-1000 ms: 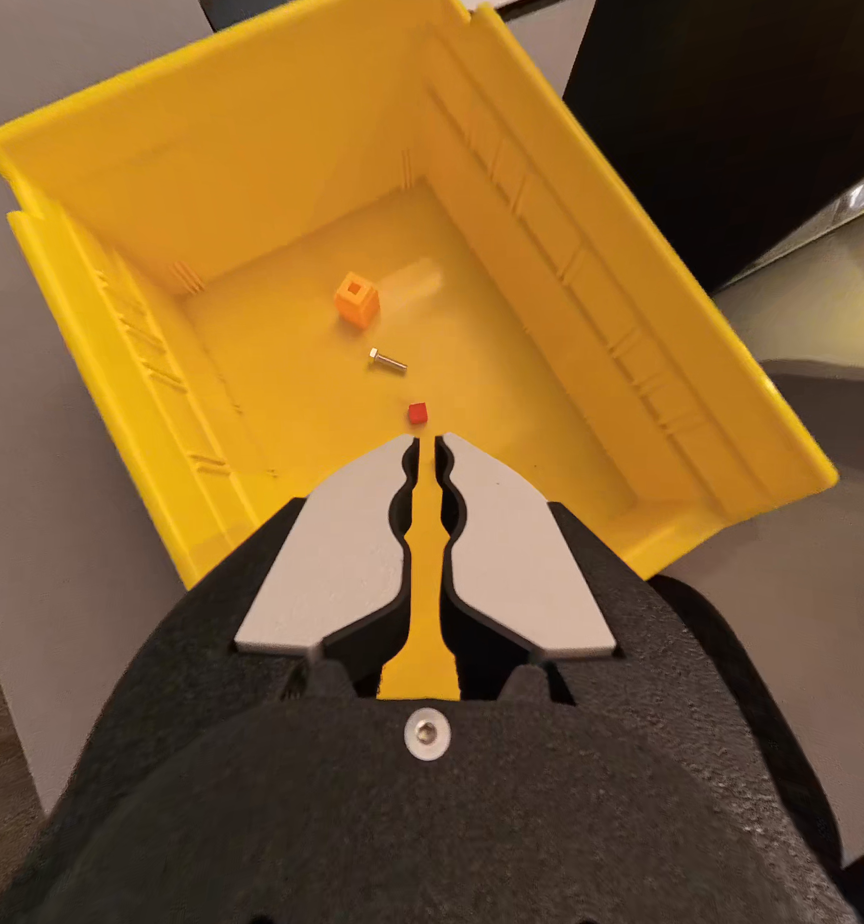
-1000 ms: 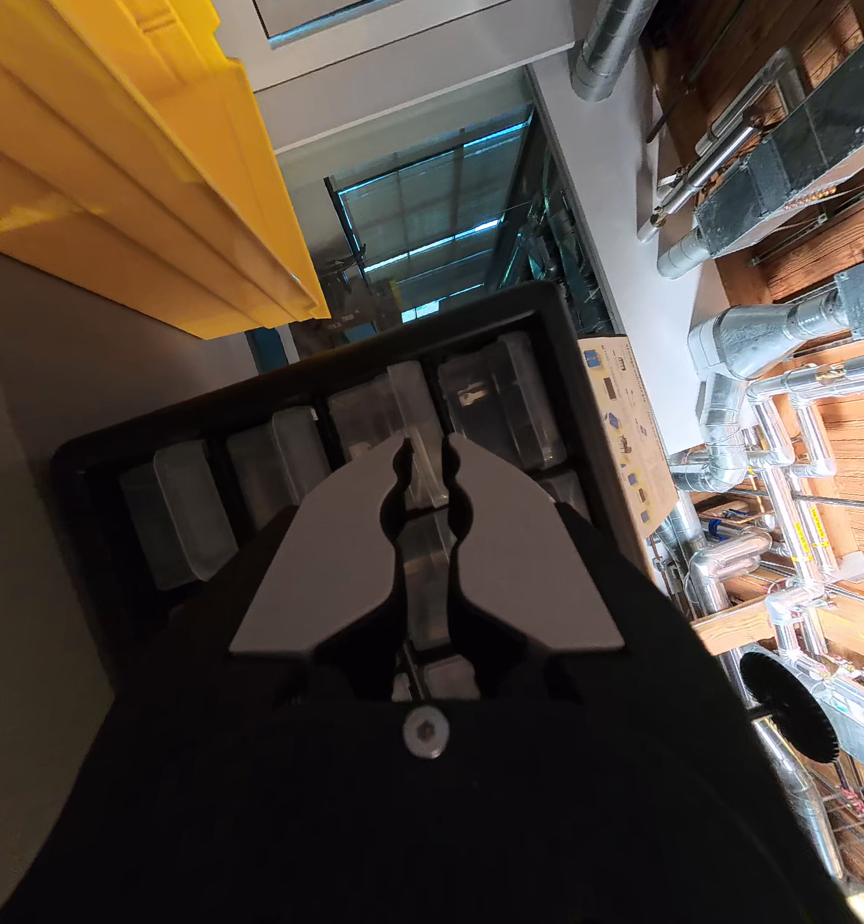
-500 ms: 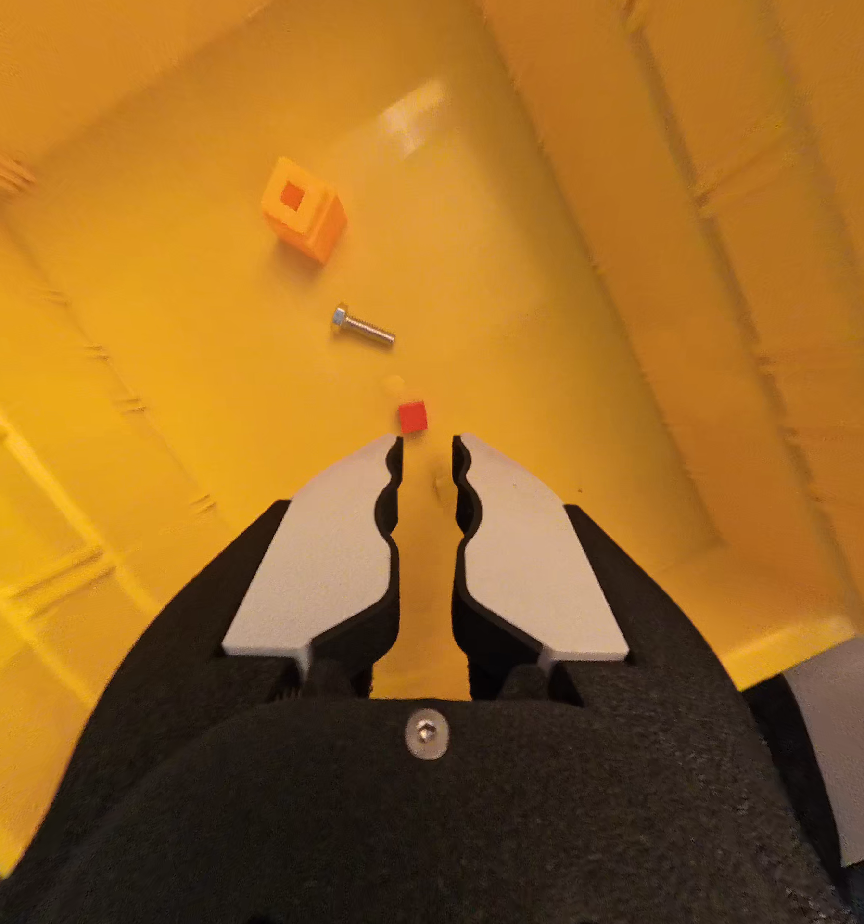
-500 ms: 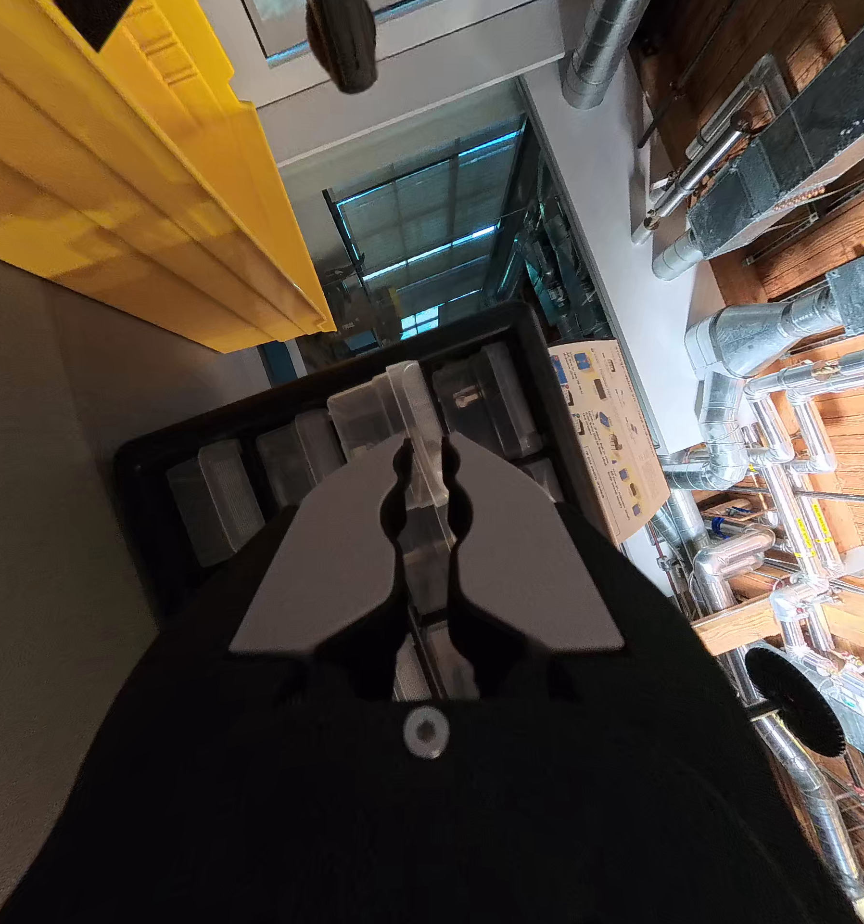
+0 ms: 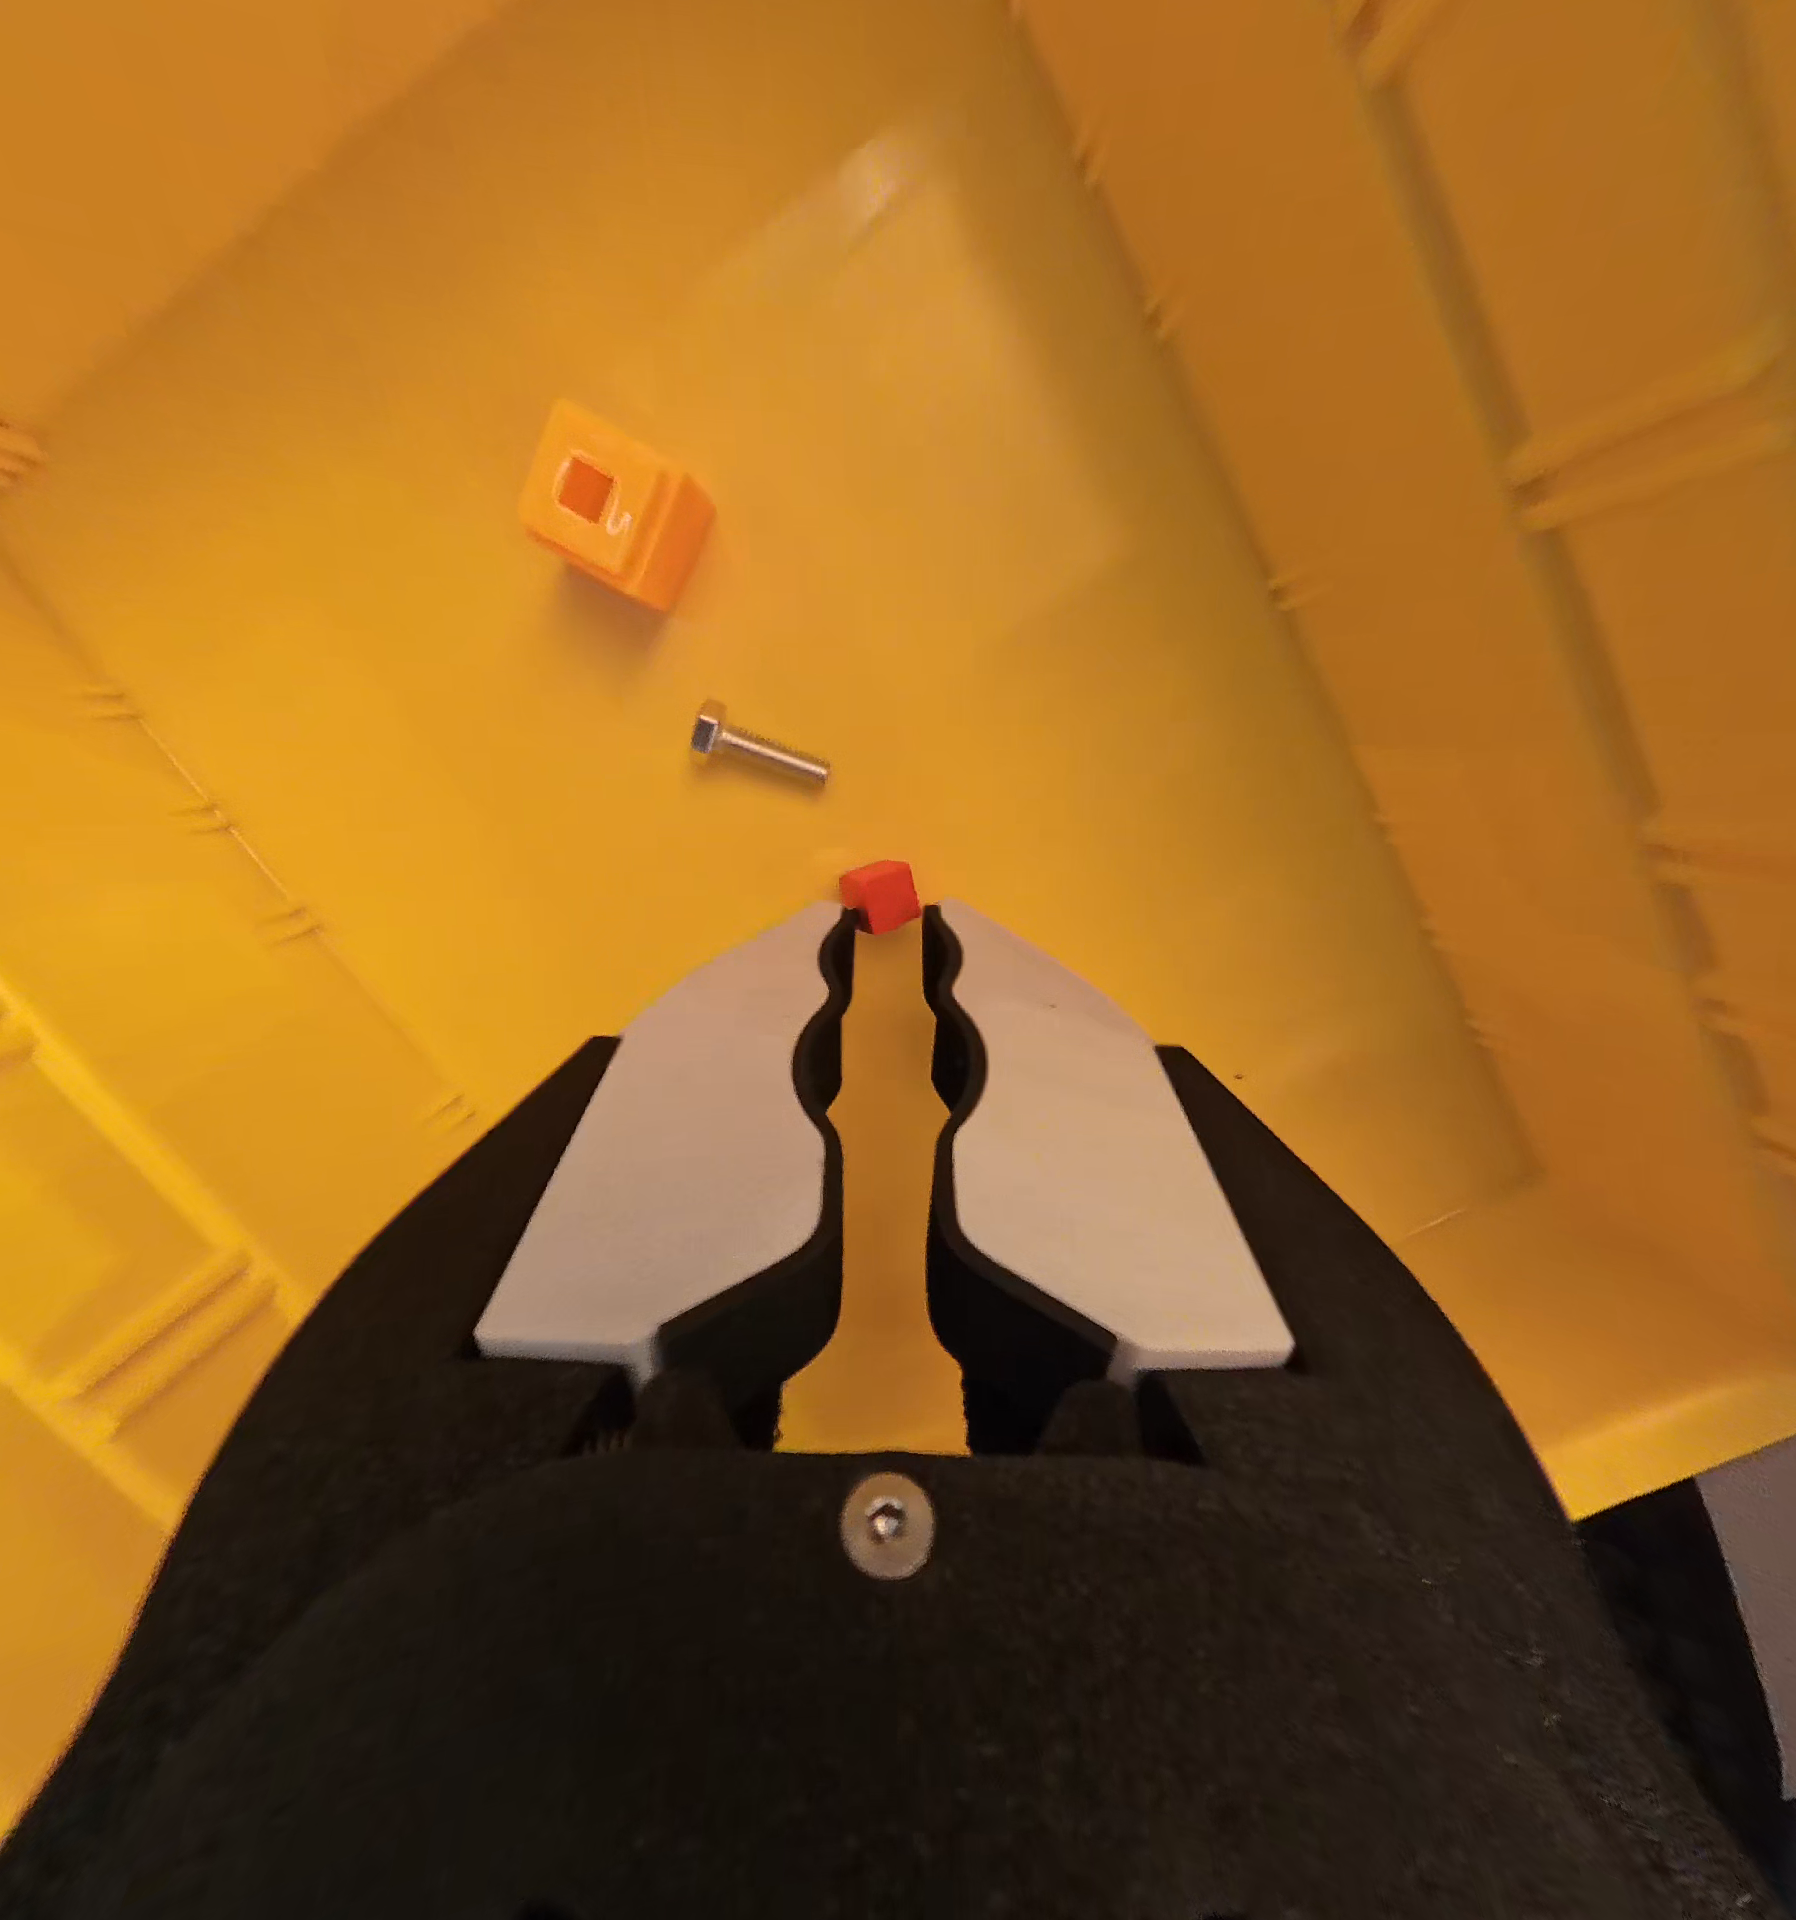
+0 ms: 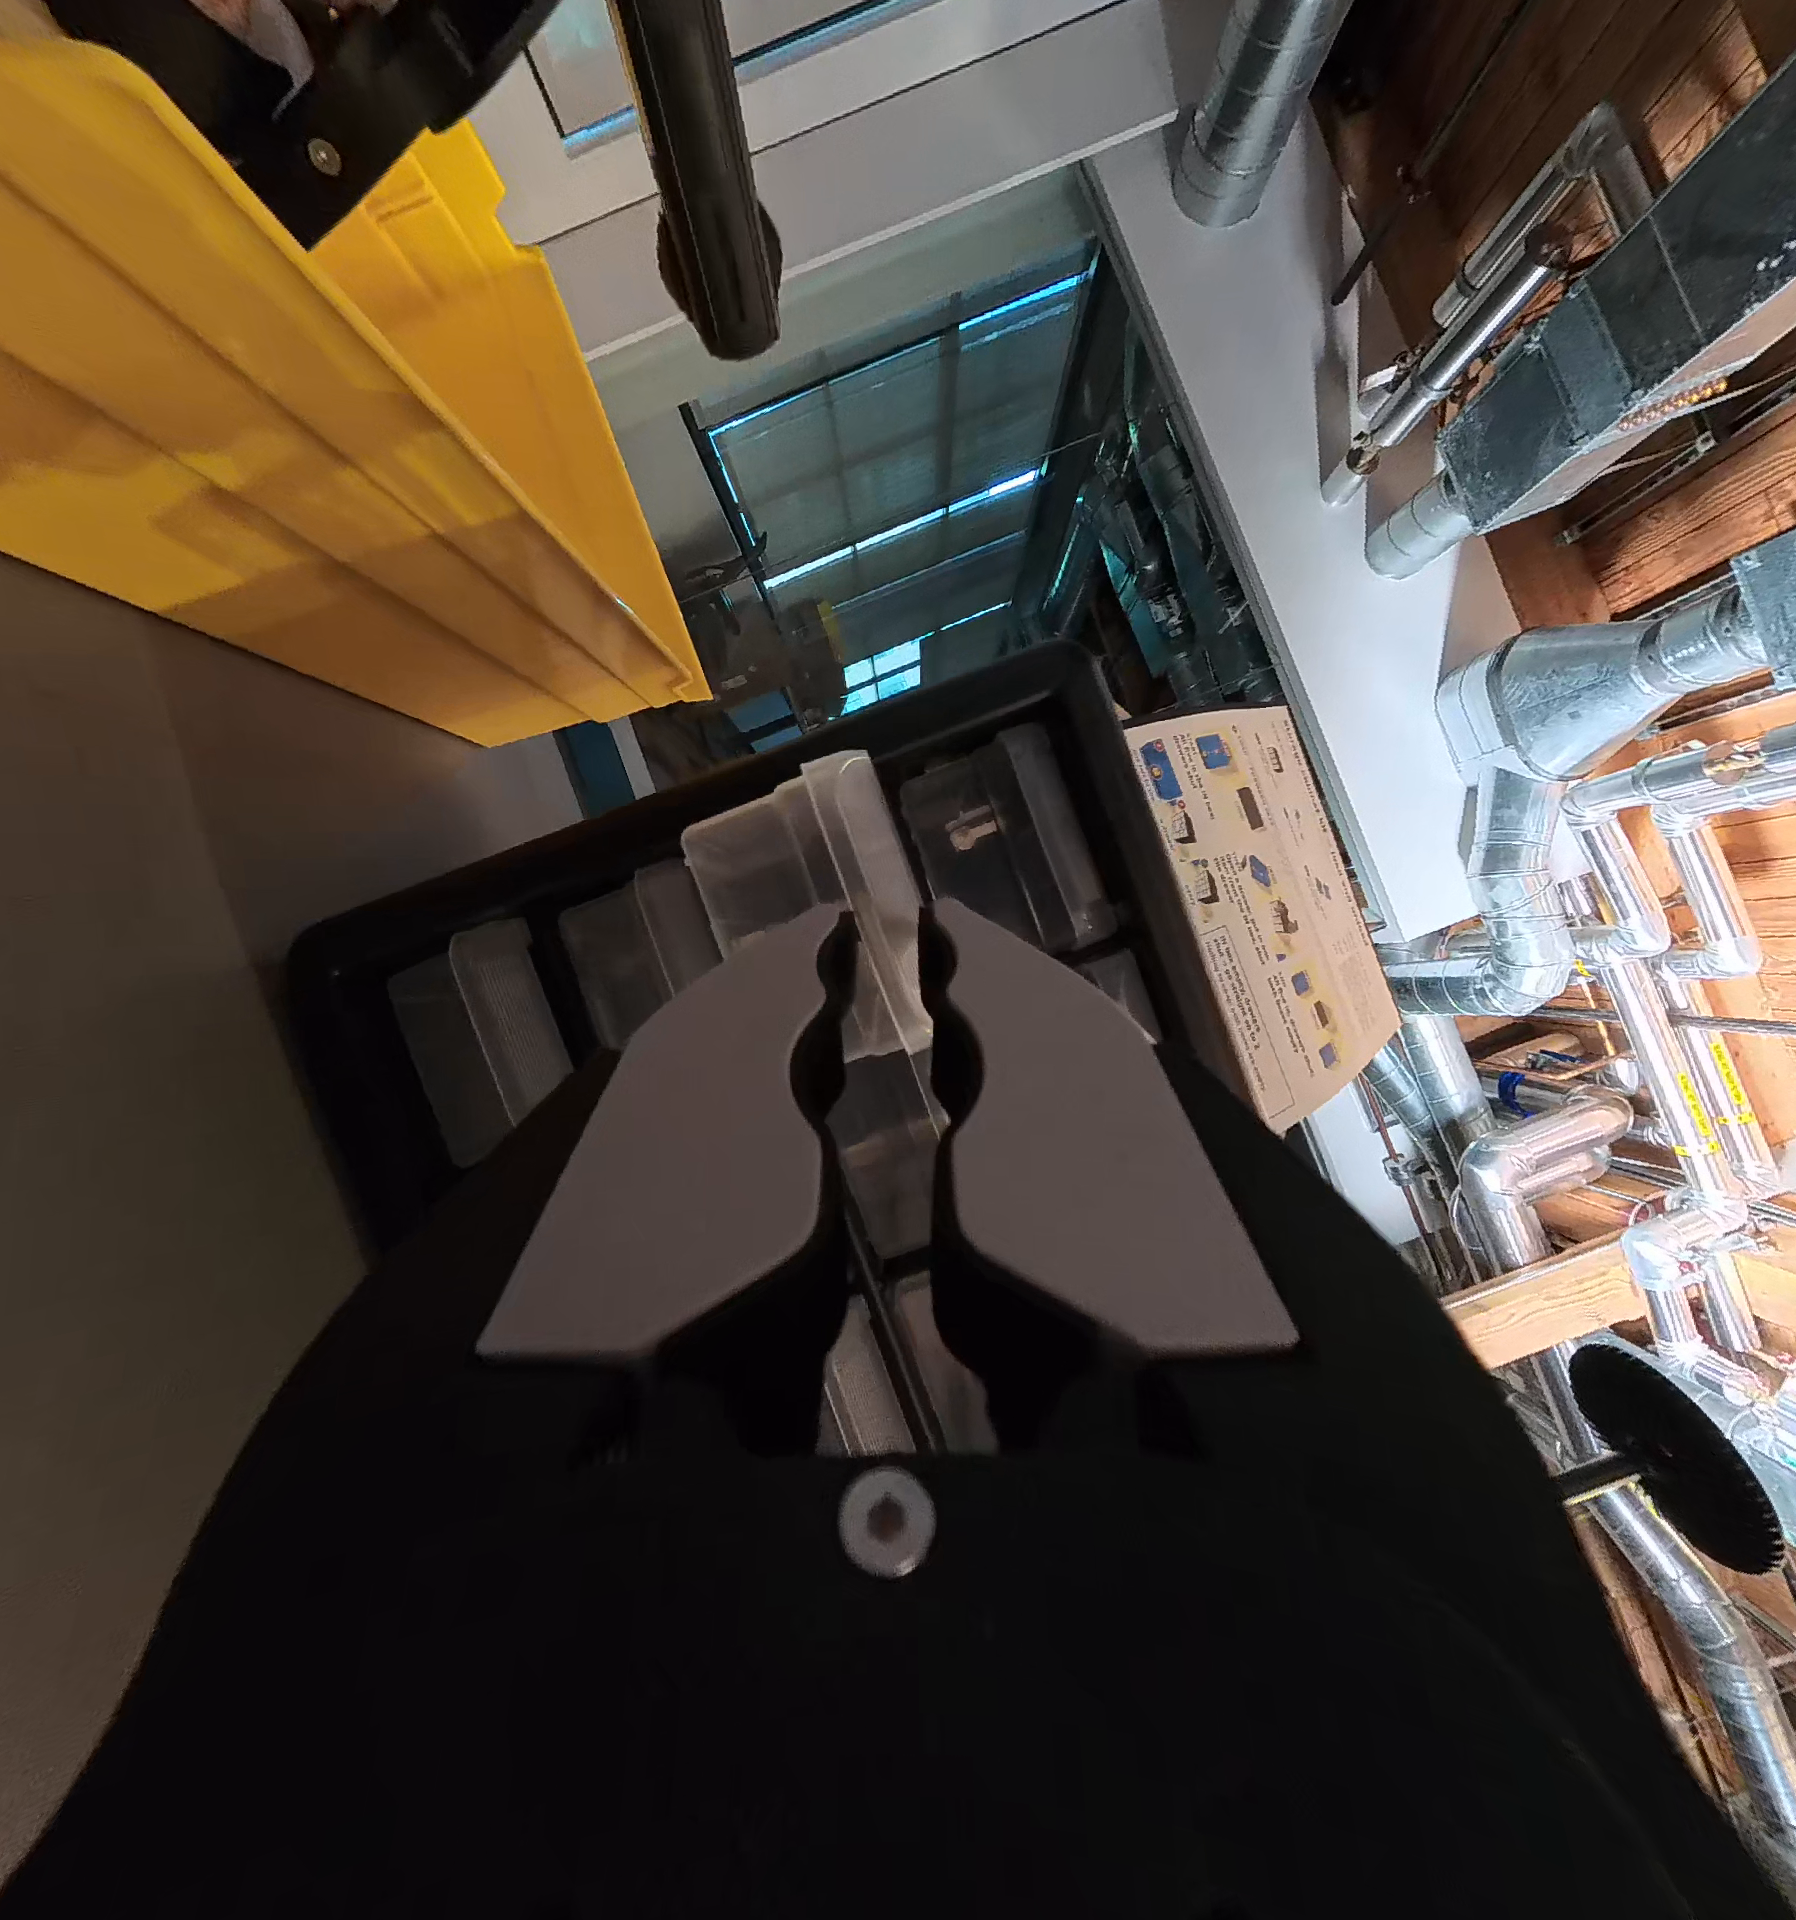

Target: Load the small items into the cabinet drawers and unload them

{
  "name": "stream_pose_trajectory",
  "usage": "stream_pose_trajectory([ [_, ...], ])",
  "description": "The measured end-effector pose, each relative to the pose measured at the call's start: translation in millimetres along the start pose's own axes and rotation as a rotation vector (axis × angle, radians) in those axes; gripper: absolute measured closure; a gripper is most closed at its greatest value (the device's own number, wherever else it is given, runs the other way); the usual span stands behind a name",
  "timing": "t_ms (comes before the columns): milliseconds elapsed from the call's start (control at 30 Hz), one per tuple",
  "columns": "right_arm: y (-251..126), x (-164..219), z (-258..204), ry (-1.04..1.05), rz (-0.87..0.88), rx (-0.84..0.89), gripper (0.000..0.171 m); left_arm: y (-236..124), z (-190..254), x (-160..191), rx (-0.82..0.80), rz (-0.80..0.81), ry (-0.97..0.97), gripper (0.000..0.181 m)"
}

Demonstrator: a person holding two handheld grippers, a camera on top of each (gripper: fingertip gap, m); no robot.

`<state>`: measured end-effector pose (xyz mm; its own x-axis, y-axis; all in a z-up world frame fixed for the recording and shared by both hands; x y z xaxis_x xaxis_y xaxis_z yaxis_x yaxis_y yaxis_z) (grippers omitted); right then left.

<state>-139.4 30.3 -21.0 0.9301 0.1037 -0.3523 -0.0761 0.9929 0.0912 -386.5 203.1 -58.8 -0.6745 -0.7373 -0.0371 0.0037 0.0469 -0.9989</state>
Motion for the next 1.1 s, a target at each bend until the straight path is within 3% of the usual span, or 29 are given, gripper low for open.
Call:
stream_pose_trajectory([
  [267, -1, -1, 0, -0.004, 0.001, -0.002, 0.159, -5, -3, 0, 0.039, 0.028, -0.01, 0.168],
  [767, -4, -2, 1, -0.007, -0.004, -0.001, 0.159, 3, 1, -4, -0.05, -0.002, 0.055, 0.171],
  [900, -7, -3, -1, -0.012, 0.003, -0.001, 0.159, -30, 14, 5, -0.059, 0.093, 0.087, 0.171],
  [1100, -11, -6, -2, -0.033, 0.019, 0.01, 0.159, -127, 81, 26, 0.042, 0.362, 0.283, 0.171],
])
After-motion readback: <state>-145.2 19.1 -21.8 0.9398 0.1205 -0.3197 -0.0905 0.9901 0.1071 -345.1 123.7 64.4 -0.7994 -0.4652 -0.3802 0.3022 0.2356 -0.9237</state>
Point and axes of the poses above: each gripper's, where its closed fingertips meet, y out along the fingers, x out of its underside, z = x × y across the jaws, the point moved 9 cm from there along -y, back along the fingers, and after that the axes turned 15 degrees about -z, right-handed, at the moved point
